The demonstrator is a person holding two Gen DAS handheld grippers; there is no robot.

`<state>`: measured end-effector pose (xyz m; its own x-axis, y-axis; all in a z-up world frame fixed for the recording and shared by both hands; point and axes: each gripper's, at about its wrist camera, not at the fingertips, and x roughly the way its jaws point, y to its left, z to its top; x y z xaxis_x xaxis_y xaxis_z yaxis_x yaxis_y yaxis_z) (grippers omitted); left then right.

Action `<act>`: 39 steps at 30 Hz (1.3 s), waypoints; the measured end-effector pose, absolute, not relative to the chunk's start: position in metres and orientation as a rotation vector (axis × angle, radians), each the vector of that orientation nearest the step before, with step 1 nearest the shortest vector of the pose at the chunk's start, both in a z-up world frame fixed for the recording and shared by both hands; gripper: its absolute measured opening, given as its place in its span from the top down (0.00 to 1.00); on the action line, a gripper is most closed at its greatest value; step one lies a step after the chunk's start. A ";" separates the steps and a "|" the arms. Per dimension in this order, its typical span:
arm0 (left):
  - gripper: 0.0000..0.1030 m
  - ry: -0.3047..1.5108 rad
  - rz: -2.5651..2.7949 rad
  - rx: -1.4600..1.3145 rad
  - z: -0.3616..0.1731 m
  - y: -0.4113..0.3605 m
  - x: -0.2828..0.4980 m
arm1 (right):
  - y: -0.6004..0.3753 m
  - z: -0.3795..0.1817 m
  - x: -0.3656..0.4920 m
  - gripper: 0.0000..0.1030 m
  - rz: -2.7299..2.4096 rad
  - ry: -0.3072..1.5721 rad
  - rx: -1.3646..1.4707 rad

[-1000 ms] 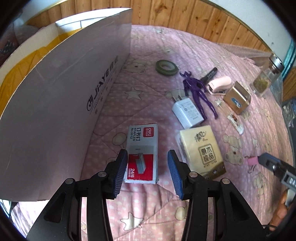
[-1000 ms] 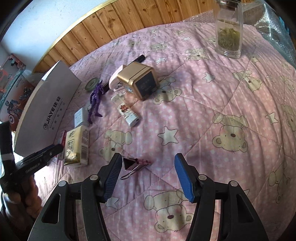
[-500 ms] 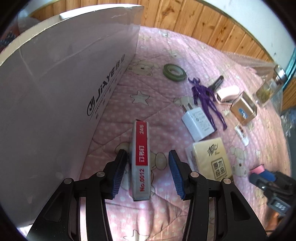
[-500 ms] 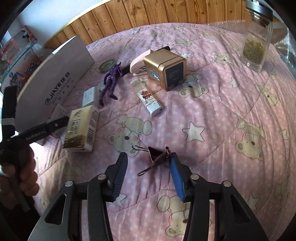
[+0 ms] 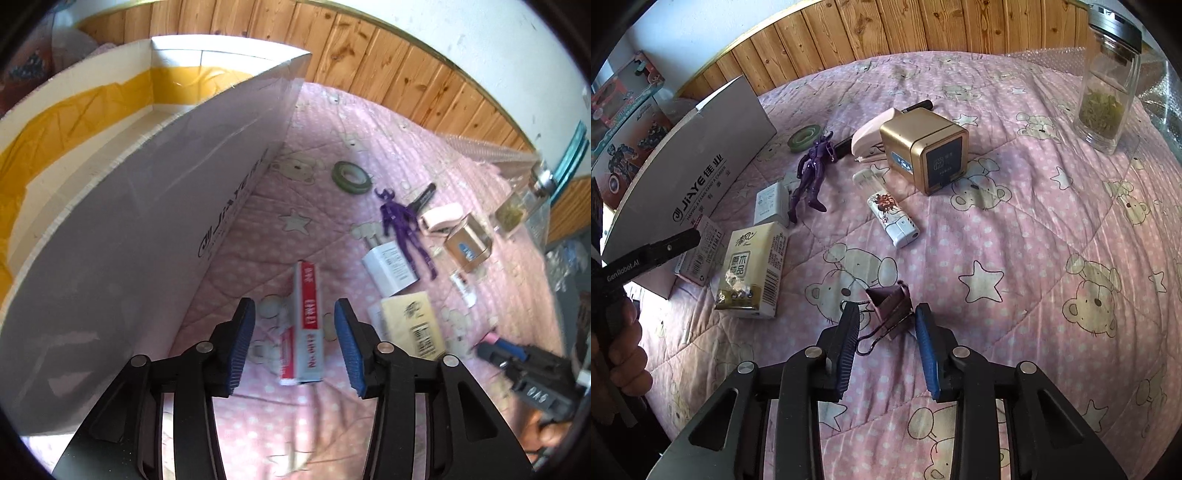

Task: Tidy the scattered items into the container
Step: 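Close the left gripper on the staple box while the right grasps the binder clip, then carry the staple box and binder clip with both grippers over the white box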

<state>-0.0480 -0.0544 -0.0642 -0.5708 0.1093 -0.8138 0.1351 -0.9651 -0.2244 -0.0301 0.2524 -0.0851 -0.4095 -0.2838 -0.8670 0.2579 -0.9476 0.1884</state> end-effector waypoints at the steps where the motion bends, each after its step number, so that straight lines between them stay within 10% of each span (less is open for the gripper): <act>1: 0.53 0.379 -2.738 1.456 -0.068 -0.052 -0.050 | 0.252 -0.086 -0.031 0.68 -2.396 -0.033 1.485; 7: 0.56 0.200 -2.699 1.493 -0.084 -0.036 -0.066 | 0.251 -0.088 -0.030 0.68 -2.403 -0.011 1.495; 11: 0.85 0.134 -2.700 1.488 -0.084 -0.031 -0.065 | 0.253 -0.087 -0.033 0.73 -2.411 -0.042 1.478; 39: 0.86 0.365 -2.853 1.347 -0.018 -0.041 -0.031 | 0.254 -0.070 -0.026 0.95 -2.420 -0.117 1.402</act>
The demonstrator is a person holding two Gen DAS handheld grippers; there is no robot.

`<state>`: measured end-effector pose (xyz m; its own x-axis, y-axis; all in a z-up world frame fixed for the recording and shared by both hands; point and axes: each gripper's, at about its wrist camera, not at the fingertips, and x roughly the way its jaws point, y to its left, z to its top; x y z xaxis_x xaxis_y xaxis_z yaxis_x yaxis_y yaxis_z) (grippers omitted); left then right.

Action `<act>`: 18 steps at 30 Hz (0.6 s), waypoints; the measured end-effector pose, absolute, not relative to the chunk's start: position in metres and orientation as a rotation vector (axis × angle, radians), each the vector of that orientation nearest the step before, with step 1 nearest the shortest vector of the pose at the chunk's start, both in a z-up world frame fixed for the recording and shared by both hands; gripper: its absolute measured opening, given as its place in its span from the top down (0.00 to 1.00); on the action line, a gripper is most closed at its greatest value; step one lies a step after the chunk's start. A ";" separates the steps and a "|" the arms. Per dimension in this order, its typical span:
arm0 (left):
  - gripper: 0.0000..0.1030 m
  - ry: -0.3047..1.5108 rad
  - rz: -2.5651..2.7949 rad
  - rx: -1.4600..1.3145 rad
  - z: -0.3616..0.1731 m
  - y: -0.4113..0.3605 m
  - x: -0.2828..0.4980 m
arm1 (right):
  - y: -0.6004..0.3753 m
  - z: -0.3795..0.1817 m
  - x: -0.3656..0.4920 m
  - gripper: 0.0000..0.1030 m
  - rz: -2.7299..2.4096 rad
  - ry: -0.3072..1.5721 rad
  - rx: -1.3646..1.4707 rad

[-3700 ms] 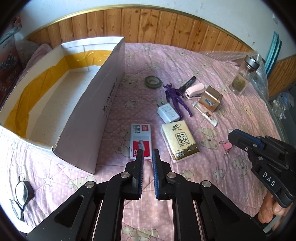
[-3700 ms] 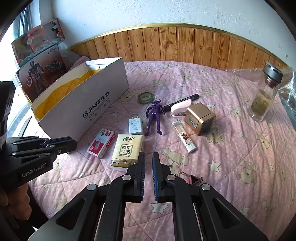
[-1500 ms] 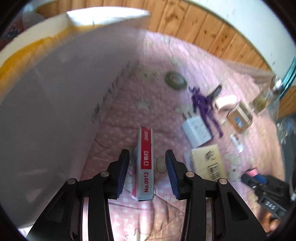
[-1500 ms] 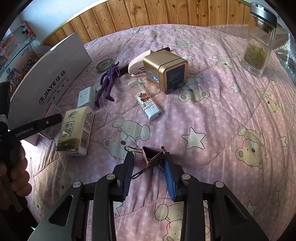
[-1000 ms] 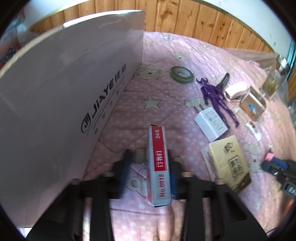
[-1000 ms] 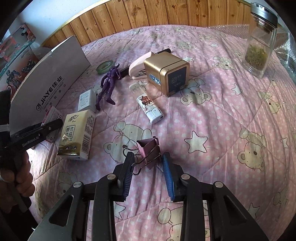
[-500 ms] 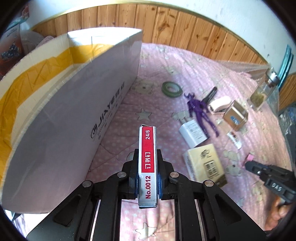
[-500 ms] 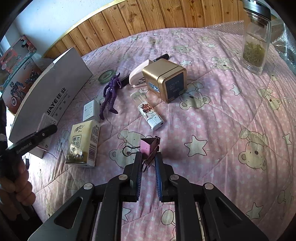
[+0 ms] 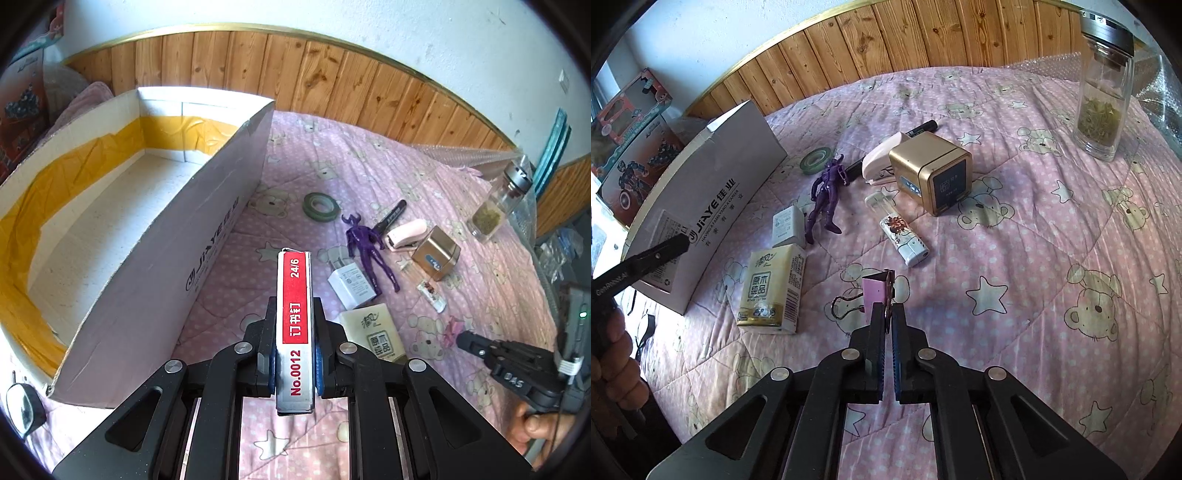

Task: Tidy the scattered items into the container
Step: 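Carry the staple box and binder clip with both grippers over the white box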

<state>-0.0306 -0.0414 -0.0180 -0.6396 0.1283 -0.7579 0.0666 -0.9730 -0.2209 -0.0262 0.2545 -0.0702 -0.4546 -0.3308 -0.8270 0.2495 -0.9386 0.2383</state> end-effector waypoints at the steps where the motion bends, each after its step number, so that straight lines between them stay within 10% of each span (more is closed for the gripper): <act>1: 0.86 -0.357 2.791 -1.315 -0.017 -0.040 -0.029 | 0.255 -0.073 -0.028 0.95 -2.423 -0.117 1.415; 18: 0.86 -0.365 2.745 -1.287 -0.008 -0.037 -0.026 | 0.278 -0.074 -0.041 0.63 -2.527 -0.229 1.418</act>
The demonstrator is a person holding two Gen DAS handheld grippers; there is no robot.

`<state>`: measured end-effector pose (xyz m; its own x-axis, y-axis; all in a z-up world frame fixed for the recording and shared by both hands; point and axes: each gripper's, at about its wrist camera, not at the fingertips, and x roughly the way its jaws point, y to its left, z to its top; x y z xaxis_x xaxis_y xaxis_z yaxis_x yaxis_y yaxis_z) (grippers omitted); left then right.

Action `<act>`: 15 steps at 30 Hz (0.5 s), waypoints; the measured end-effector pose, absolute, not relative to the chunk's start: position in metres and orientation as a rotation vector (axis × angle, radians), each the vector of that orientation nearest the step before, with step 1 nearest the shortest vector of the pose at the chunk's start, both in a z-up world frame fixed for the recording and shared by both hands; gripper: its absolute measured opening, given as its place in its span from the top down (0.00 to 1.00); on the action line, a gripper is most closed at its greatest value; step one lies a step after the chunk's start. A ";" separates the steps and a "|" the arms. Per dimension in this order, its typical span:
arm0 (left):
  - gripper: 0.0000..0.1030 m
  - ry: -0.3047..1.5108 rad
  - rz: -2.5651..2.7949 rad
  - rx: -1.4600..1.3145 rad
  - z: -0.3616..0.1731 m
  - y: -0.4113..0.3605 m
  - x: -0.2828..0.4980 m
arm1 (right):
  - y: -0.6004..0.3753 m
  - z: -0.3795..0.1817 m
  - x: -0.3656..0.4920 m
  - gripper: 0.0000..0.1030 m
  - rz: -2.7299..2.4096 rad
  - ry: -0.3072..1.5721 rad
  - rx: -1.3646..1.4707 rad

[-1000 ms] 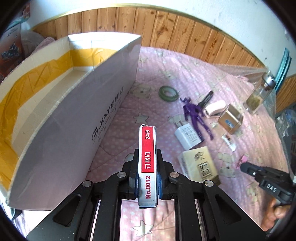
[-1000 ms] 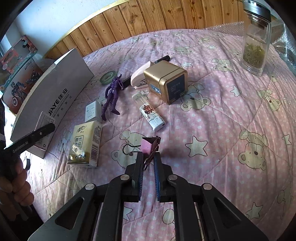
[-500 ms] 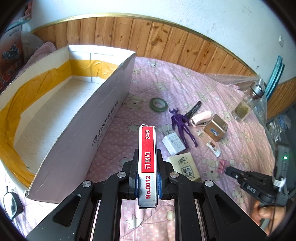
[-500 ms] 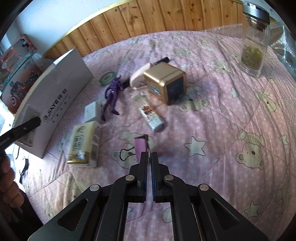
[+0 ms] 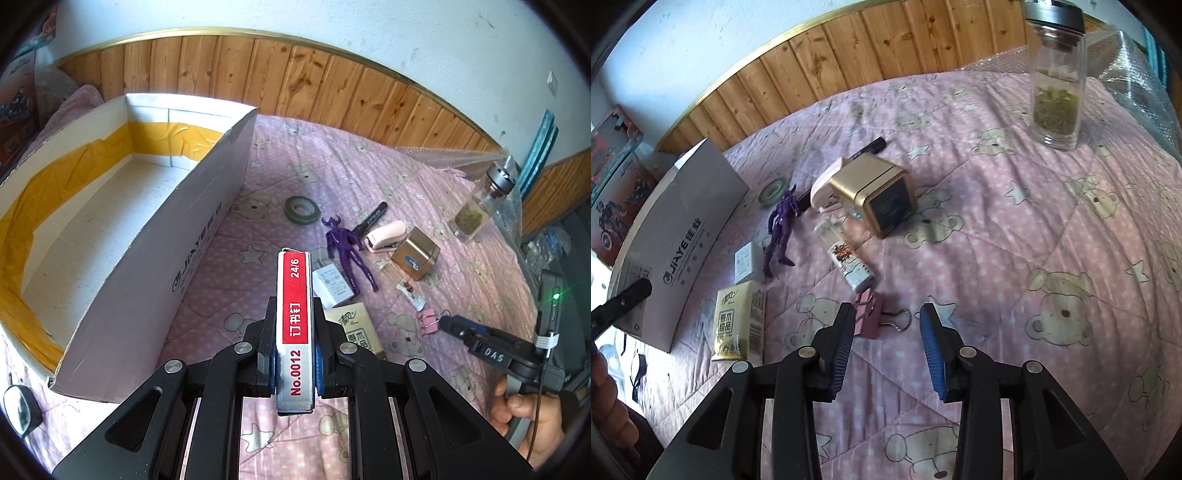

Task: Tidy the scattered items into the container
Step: 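Carry the staple box and binder clip with both grippers over the white box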

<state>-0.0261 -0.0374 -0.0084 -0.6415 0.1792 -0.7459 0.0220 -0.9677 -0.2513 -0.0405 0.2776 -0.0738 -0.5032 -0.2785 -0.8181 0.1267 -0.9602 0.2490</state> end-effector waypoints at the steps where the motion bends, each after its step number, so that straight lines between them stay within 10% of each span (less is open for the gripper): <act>1: 0.86 -0.368 2.743 -1.289 -0.008 -0.038 -0.027 | 0.274 -0.077 -0.041 0.64 -2.498 -0.227 1.436; 8: 0.86 -0.397 2.730 -1.289 -0.008 -0.041 -0.026 | 0.246 -0.069 -0.029 0.74 -2.262 -0.334 1.373; 15: 0.86 -0.447 2.705 -1.317 -0.010 -0.045 -0.028 | 0.233 -0.076 -0.043 0.38 -2.478 0.183 1.352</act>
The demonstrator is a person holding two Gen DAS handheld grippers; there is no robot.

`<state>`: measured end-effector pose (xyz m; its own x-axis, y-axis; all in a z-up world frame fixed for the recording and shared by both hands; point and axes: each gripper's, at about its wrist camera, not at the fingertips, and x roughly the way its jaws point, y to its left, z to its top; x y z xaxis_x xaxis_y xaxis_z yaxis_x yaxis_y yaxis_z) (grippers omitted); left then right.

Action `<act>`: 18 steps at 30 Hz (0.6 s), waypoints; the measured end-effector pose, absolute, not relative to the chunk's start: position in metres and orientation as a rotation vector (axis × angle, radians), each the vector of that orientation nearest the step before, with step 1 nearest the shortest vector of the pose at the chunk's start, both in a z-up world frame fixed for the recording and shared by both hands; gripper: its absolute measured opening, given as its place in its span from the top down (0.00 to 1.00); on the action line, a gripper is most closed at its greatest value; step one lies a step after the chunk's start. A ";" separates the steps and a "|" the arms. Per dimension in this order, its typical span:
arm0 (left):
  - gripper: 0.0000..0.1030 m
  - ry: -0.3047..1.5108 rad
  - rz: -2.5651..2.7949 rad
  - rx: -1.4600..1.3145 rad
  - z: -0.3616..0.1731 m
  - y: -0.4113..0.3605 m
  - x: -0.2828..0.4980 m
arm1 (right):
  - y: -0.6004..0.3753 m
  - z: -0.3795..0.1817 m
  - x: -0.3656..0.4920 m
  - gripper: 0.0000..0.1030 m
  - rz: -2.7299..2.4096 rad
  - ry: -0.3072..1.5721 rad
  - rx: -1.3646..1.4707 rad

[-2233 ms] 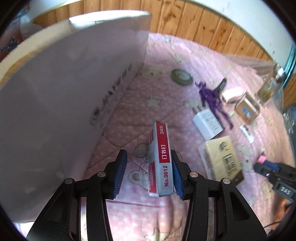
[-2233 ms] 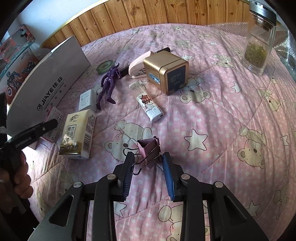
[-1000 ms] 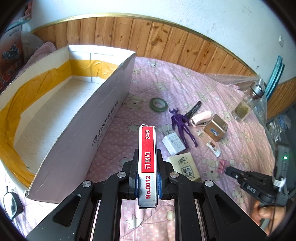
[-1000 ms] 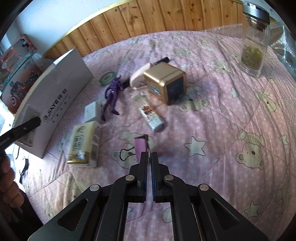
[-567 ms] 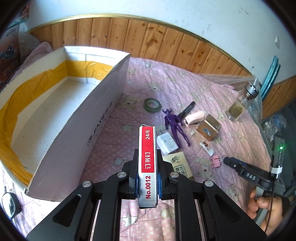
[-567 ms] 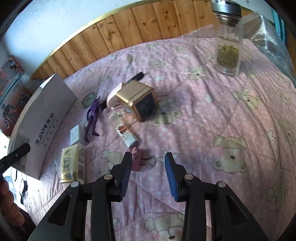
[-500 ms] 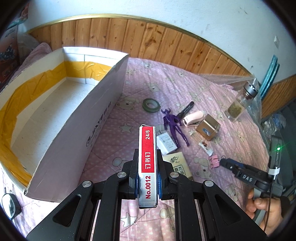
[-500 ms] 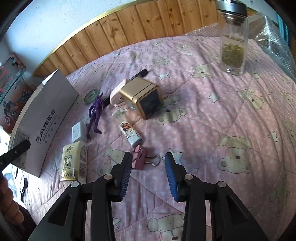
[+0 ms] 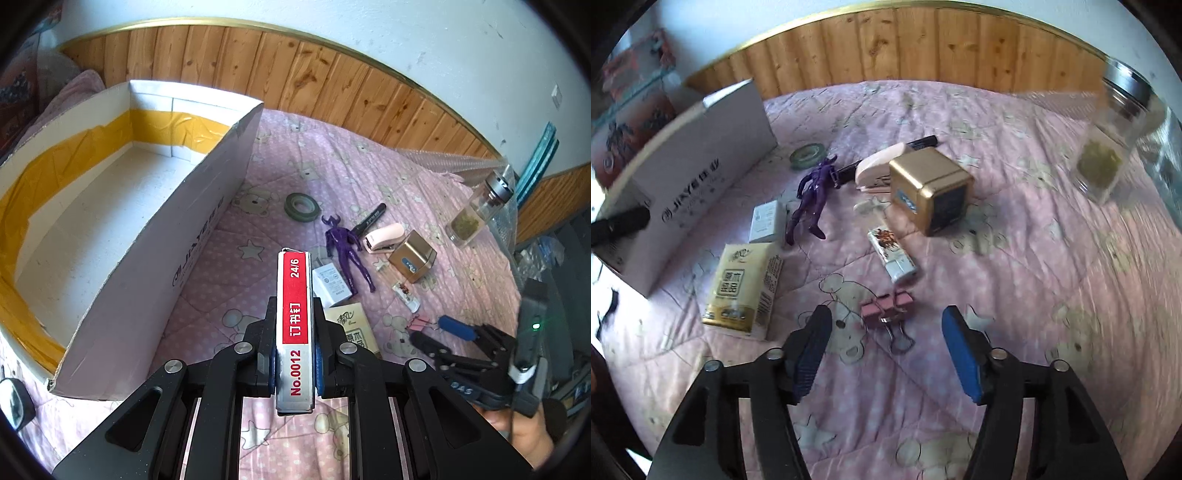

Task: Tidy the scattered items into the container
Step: 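Carry the staple box and binder clip with both grippers over the white box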

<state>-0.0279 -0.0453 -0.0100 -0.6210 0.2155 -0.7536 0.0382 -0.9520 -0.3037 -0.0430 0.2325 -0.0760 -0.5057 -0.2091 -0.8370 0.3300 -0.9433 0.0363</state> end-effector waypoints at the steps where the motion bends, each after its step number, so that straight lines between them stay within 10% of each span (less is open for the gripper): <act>1: 0.86 -0.442 2.703 -1.320 -0.011 -0.045 -0.029 | 0.230 -0.080 -0.048 0.38 -2.468 0.216 1.352; 5: 0.86 -0.429 2.689 -1.338 -0.014 -0.041 -0.031 | 0.230 -0.091 -0.052 0.65 -2.459 0.231 1.366; 18: 0.86 -0.383 2.709 -1.356 -0.001 -0.039 -0.028 | 0.226 -0.062 -0.017 0.66 -2.442 0.083 1.341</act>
<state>-0.0275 -0.0392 -0.0007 -0.6024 0.1895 -0.7754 0.0332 -0.9646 -0.2615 -0.0167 0.2258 -0.0617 -0.4893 -0.2765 -0.8271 0.3320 -0.9360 0.1165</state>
